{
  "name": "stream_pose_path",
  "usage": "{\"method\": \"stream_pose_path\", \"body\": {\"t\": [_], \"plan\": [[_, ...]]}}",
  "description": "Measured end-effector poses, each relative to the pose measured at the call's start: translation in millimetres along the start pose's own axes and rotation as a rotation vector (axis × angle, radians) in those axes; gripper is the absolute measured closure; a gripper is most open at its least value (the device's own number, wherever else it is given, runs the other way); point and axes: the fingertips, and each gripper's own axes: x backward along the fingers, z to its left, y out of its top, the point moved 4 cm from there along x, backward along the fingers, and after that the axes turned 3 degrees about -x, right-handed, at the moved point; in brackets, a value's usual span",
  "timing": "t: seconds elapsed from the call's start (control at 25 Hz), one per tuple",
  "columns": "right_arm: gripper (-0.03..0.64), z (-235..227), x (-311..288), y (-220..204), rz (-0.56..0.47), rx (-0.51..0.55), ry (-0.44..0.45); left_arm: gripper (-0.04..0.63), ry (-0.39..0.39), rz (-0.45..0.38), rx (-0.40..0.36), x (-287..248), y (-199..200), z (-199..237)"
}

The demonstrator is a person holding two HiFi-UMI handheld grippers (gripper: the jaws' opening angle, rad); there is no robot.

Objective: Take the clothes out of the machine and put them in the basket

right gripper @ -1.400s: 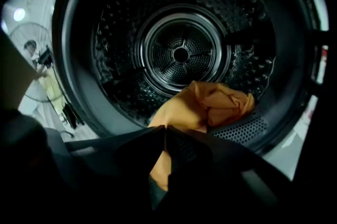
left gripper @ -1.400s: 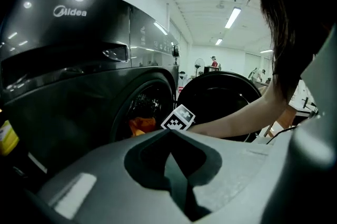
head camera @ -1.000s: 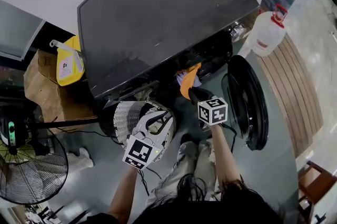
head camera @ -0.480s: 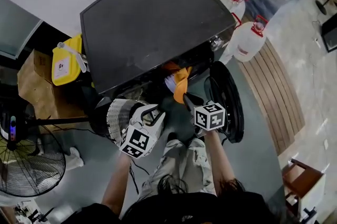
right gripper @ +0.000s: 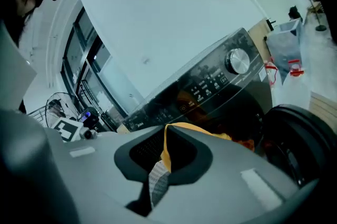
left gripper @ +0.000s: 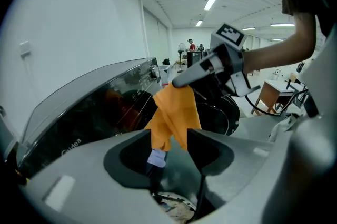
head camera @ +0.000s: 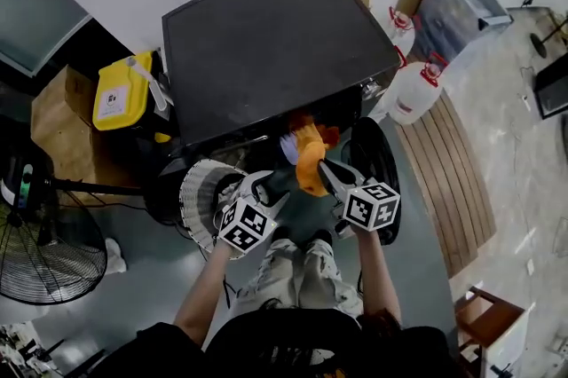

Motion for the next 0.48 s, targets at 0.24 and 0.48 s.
{"method": "stream_pose_path", "body": {"t": [0.24,0.48], "plan": [[0.58,35,28,35,-0.066,0.031,0.035,0.353,-0.031,0.038,-0.004,-8,-13,-2],[0.58,66,56,81,-0.152,0.053,0.121,0.299,-0.068,0.044,-0.034,-31,-10,-4]]}}
